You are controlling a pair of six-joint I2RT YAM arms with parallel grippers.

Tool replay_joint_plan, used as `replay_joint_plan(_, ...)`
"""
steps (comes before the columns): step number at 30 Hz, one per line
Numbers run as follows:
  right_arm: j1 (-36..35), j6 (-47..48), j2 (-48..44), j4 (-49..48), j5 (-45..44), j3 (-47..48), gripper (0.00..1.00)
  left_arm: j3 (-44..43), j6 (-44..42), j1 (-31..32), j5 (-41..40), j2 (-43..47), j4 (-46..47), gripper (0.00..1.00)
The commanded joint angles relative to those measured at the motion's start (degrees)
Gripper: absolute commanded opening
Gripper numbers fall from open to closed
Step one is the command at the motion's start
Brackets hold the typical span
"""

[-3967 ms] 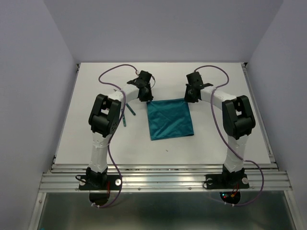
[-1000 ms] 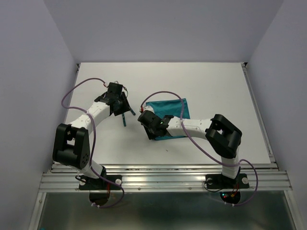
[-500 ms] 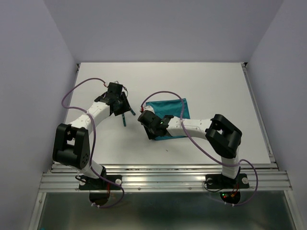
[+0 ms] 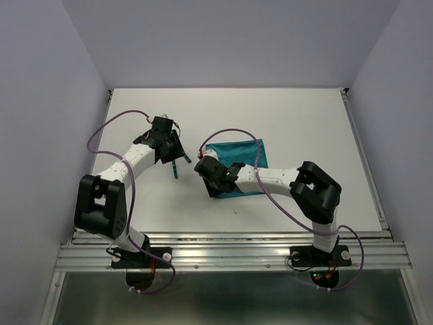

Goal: Fold the napkin into a case and place the utensils inside
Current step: Pick up the top corner of the square-folded napkin from the center of the board.

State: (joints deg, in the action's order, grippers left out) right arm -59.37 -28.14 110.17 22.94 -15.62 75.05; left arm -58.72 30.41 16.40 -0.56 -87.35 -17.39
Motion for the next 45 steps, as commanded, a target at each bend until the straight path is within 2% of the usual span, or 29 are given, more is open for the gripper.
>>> replay_joint_plan(1,-0.65,-0.95,-3.12,-0.70,-0.29,-0.16,0.26,0.36,-0.79,0.03,0.12,0.60,0.86,0.53)
replay_joint_plan(13,-0.65,-1.30,-3.56,-0.79,-0.73,-0.87,0.06,0.18,-0.79,0.03,0.21,0.34,0.95,0.53)
replay_joint_plan(20,-0.65,-1.13,-5.58,-0.70,-3.19,-0.87,0.05,-0.17,-0.88,0.03,0.29,0.08,0.95,0.53)
replay_joint_plan(28,-0.65,-0.78,-6.28,-0.79,-3.89,-1.31,0.09,-0.78,-1.32,0.03,0.29,-0.36,0.78,0.52)
replay_joint_plan(33,-0.65,-0.69,-6.20,-0.61,-5.38,-0.95,0.02,-0.61,-1.23,0.03,0.29,-0.36,0.69,0.52)
replay_joint_plan(45,11.11,0.54,-6.81,-5.01,1.20,-0.42,0.01,-1.22,-2.11,0.03,2.14,-0.10,0.16,0.52)
